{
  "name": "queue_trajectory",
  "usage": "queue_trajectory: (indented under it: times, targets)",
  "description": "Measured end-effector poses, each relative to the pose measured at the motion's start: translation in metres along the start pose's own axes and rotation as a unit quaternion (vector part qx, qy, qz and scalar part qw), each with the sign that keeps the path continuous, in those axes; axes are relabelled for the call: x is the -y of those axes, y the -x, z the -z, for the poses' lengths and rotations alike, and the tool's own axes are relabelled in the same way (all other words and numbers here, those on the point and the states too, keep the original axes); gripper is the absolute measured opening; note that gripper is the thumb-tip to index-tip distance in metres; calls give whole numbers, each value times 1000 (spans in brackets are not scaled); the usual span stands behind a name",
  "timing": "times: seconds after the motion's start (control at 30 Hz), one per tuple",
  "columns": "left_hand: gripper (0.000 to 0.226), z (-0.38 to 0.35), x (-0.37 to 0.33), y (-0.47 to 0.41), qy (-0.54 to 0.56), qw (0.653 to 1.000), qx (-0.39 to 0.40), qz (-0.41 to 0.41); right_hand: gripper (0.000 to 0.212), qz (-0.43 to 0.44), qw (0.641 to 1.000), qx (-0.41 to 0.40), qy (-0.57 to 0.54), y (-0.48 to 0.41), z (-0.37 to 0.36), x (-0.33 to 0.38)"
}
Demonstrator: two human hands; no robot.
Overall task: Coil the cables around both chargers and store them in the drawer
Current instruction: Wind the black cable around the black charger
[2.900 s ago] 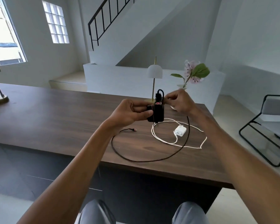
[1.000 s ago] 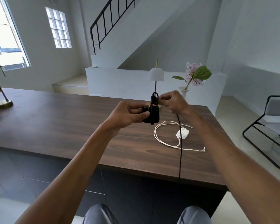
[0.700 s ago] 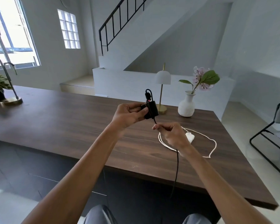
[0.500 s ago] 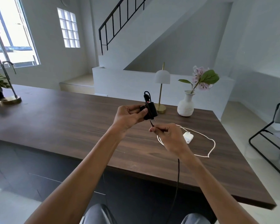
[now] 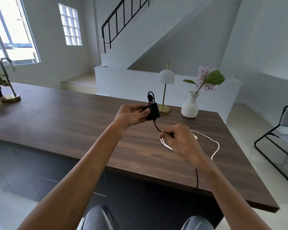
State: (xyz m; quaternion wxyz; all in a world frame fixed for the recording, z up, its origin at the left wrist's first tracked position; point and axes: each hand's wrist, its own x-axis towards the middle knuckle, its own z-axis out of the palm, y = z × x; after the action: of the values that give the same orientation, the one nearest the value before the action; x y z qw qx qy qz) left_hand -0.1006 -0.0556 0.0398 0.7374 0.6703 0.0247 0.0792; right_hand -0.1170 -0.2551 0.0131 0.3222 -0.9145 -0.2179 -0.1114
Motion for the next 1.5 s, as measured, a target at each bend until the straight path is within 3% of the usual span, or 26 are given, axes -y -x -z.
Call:
queue_trajectory:
  times: [0.27,0.4,0.67,0.97,1.3,1.5]
  targets:
    - [38,2,14,7,-105,994,-18,-27,22,47,996,-7,70,7,16,28]
    - [36,1,20,10,-215,974,-5,-68,22,46,994,-11,100,-1,30,30]
    - [36,-3,31,25,-343,933,74,-80,33,79,981,-98,147,-42,85,41]
    - [35,-7,11,49,-230,949,200,-76,35,86,992,-74,49,-90,71,15]
    - [36,9,10,47,-129,976,167,-58,39,-18,986,-40,-163,-66,9,-59]
    - [27,7,11,36,-25,996,70,-58,44,-56,981,-35,-183,-33,-42,-62]
